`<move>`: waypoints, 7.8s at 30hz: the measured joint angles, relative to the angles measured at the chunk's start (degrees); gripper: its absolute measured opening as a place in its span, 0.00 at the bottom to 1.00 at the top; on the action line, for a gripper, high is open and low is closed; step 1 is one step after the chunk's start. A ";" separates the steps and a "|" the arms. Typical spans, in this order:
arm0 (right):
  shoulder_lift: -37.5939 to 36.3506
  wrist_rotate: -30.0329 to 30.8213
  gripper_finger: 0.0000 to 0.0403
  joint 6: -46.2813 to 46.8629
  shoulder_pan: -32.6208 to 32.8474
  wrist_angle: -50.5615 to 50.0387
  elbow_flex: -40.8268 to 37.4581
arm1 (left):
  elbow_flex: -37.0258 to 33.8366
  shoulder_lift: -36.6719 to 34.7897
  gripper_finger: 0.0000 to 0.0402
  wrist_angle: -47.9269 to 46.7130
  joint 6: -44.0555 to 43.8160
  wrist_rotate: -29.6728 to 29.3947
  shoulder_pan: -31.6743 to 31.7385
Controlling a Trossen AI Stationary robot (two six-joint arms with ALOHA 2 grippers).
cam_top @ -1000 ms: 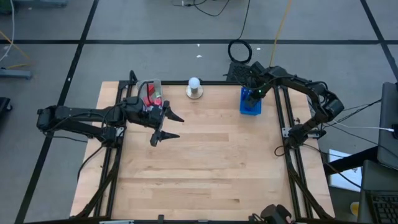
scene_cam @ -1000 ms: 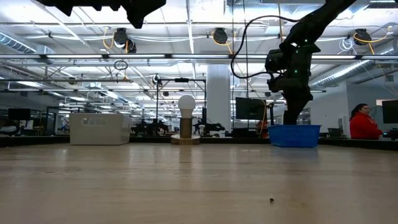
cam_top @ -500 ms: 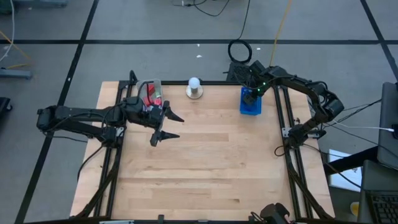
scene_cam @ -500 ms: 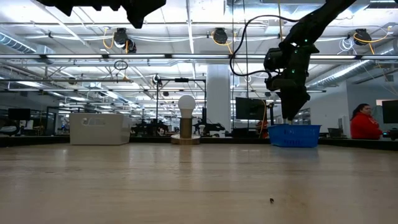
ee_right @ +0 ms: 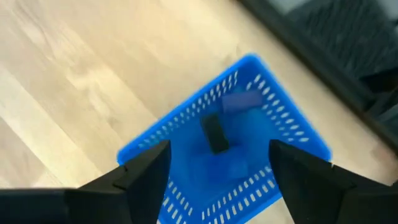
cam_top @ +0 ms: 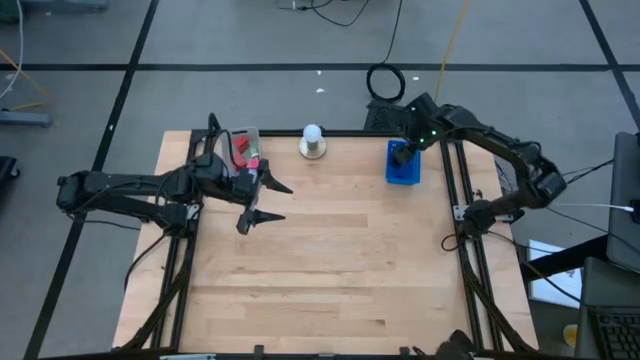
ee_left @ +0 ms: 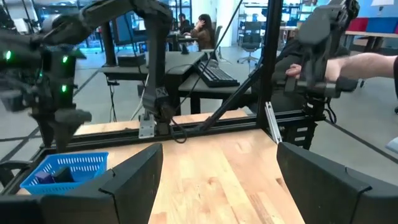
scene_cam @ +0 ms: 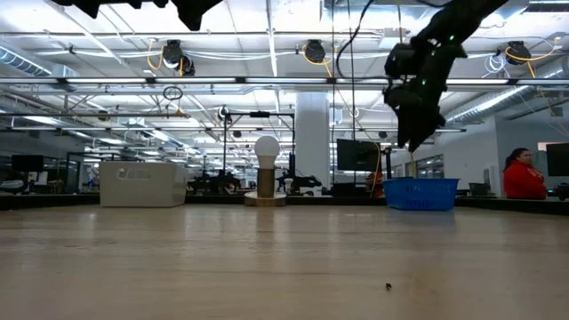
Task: Pick & Place Office items
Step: Return to Home Position
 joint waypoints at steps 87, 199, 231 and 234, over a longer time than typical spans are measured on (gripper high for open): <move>-51.93 10.57 0.69 3.91 61.53 65.57 -48.68 | -25.18 -40.70 0.67 -10.13 1.72 -27.84 -14.29; -80.39 13.50 0.69 7.32 54.66 54.73 -62.82 | -35.30 -40.85 0.65 -2.16 -3.72 -28.05 -14.25; -80.39 13.50 0.69 7.32 54.66 54.76 -62.86 | -35.30 -40.85 0.65 -2.16 -3.63 -28.04 -14.25; -80.39 13.52 0.69 7.32 54.66 54.76 -62.86 | -35.28 -40.85 0.65 -2.16 -3.69 -28.05 -14.23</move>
